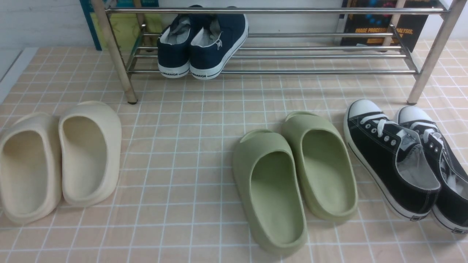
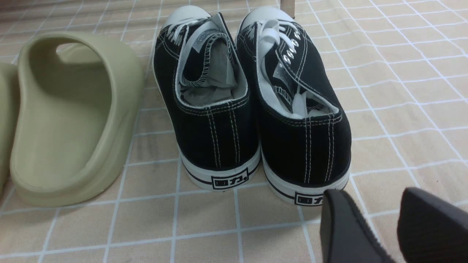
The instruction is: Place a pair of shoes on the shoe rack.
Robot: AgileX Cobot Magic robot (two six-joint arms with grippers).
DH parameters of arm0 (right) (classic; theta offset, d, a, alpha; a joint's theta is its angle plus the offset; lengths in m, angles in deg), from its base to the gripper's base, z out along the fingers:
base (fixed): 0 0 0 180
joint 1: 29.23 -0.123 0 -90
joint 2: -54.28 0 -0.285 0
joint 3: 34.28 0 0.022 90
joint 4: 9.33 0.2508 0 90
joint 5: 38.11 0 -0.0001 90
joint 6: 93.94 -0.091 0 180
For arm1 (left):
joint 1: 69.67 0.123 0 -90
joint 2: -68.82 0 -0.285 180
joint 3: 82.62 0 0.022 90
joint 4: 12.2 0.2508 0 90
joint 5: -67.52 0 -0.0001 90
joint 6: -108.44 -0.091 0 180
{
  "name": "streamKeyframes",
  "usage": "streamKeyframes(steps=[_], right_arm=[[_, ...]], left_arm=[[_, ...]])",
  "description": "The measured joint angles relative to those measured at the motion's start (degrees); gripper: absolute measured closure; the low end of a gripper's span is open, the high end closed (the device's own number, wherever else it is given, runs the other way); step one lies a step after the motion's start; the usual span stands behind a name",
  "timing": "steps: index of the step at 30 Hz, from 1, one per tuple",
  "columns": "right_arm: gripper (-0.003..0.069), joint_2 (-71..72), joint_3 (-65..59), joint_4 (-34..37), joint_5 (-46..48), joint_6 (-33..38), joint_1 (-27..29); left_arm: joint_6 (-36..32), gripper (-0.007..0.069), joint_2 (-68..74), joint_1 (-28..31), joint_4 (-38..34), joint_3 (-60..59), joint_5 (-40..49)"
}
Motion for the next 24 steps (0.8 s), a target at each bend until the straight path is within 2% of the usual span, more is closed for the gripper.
streamKeyframes(steps=[11, 16, 24], right_arm=[[0.042, 0.0, 0.0, 0.0, 0.0, 0.0, 0.0], [0.042, 0.0, 0.0, 0.0, 0.0, 0.0, 0.0], [0.042, 0.0, 0.0, 0.0, 0.0, 0.0, 0.0]], left_arm=[[-1.09, 0.0602, -5.68, 0.0, -1.0, -2.12, 9.77], [-0.43, 0.0594, -5.68, 0.0, -4.15, -2.23, 11.51], [-0.43, 0.0592, -5.68, 0.0, -1.47, -2.24, 11.38]])
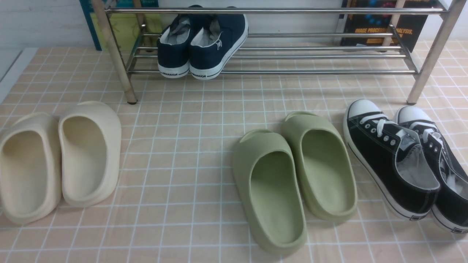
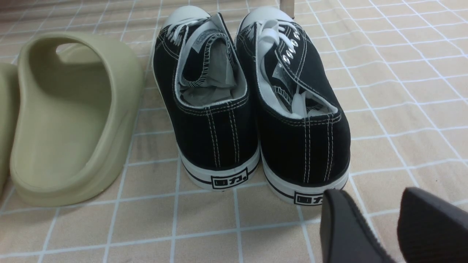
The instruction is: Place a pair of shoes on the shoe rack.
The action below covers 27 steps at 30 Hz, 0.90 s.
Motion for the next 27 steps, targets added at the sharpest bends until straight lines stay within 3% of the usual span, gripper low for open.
streamKeyframes(steps=[6, 13, 15, 18, 27], right_arm=[[0.042, 0.0, 0.0, 0.0, 0.0, 0.0, 0.0], [0.042, 0.0, 0.0, 0.0, 0.0, 0.0, 0.0], [0.042, 0.0, 0.0, 0.0, 0.0, 0.0, 0.0], [0.042, 0.0, 0.0, 0.0, 0.0, 0.0, 0.0], [0.042, 0.0, 0.0, 0.0, 0.0, 0.0, 0.0]], left_arm=[[0.0, 0.0587, -2.92, 2.63, 1.03, -7.58, -7.63], [-3.44, 0.0584, -11.5, 12.81, -2.8, -27.12, -31.75], [-7.22, 0.0584, -15.65, 17.0, -5.45, -37.64, -42.27], [-9.68, 0.0587, -16.54, 19.92, -8.18, -45.11, -48.93], [-10.63, 0.0606, -16.64, 19.61, -5.74, -50.0, -53.57]])
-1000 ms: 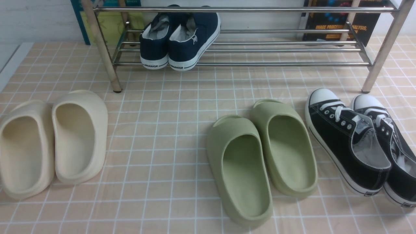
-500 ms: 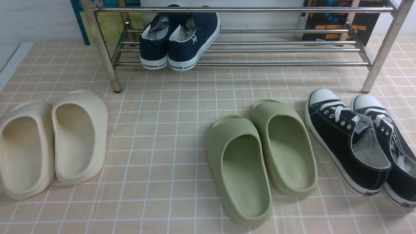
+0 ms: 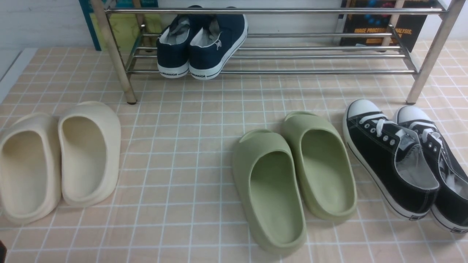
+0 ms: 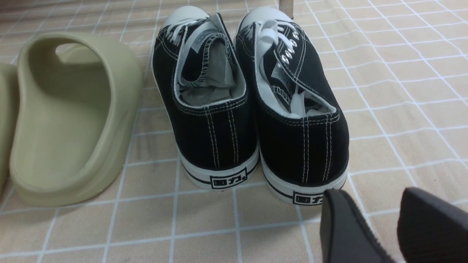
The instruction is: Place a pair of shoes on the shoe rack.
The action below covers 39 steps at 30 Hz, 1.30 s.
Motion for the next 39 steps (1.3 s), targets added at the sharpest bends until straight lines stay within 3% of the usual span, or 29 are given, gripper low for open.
streamKeyframes(steps=[13, 39], right_arm=[[0.042, 0.0, 0.0, -0.1, 0.0, 0.0, 0.0], [0.042, 0.0, 0.0, -0.05, 0.0, 0.0, 0.0]], left_arm=[[0.0, 0.0606, 0.0, -1.92, 0.54, 0.0, 7.3], [0.0, 0.0587, 0.0, -1.92, 0.77, 0.06, 7.7]])
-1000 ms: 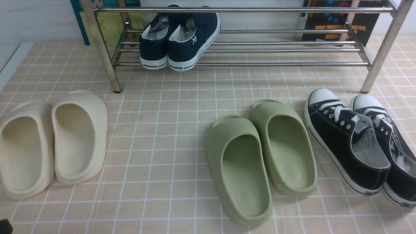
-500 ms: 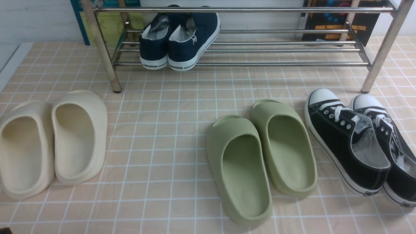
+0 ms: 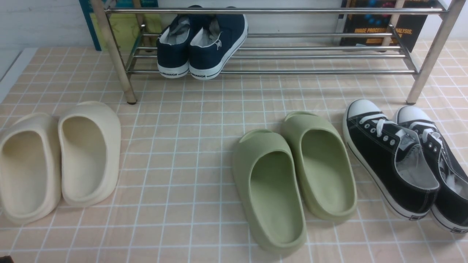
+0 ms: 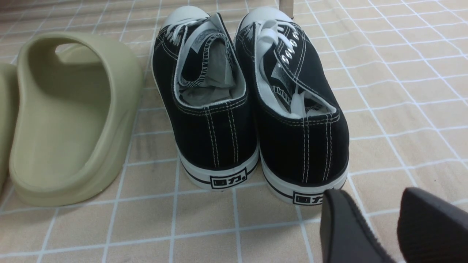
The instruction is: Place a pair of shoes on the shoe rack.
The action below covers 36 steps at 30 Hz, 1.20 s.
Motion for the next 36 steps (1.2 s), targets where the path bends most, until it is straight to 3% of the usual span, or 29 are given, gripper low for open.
streamKeyframes(steps=[11, 36], right_arm=[[0.042, 0.0, 0.0, 0.0, 0.0, 0.0, 0.0], [0.042, 0.0, 0.0, 0.0, 0.0, 0.0, 0.0]], left_arm=[[0.0, 0.058, 0.0, 0.0, 3.73, 0.0, 0.23], [0.0, 0.0552, 0.0, 0.0, 4.55, 0.0, 0.27]])
